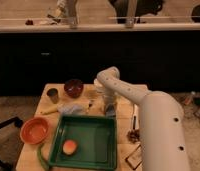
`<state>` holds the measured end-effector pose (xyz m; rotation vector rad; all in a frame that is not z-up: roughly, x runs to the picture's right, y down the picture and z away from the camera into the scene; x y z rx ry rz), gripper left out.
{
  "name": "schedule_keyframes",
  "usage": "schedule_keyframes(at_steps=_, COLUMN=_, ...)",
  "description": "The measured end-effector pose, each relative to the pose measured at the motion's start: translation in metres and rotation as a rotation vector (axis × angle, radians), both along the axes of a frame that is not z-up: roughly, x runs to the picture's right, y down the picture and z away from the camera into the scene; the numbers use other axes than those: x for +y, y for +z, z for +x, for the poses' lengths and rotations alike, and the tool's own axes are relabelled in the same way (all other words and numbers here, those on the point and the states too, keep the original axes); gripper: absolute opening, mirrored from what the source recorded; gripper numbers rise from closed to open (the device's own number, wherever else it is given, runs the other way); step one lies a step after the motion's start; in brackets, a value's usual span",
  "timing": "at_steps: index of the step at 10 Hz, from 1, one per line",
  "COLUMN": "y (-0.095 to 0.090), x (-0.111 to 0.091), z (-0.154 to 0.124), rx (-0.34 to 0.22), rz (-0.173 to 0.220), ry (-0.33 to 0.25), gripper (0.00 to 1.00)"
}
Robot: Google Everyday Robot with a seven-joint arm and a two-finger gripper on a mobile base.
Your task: Place sponge in red bowl
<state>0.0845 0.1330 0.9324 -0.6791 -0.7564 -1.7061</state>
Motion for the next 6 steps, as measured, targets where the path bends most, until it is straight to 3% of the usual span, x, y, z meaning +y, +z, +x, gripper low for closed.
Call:
schedule_keyframes(at_steps=1, y=-0.0002, x=-0.0002, z=0.0005, rx=0.001, rz=0.000, ry=0.000, gripper=0.01)
schedule_keyframes(at_steps=6, y=-0.0069, x=-0.0014, z=0.0017, rx=0.024, rz=0.052, ry=-0.041, gripper=0.00)
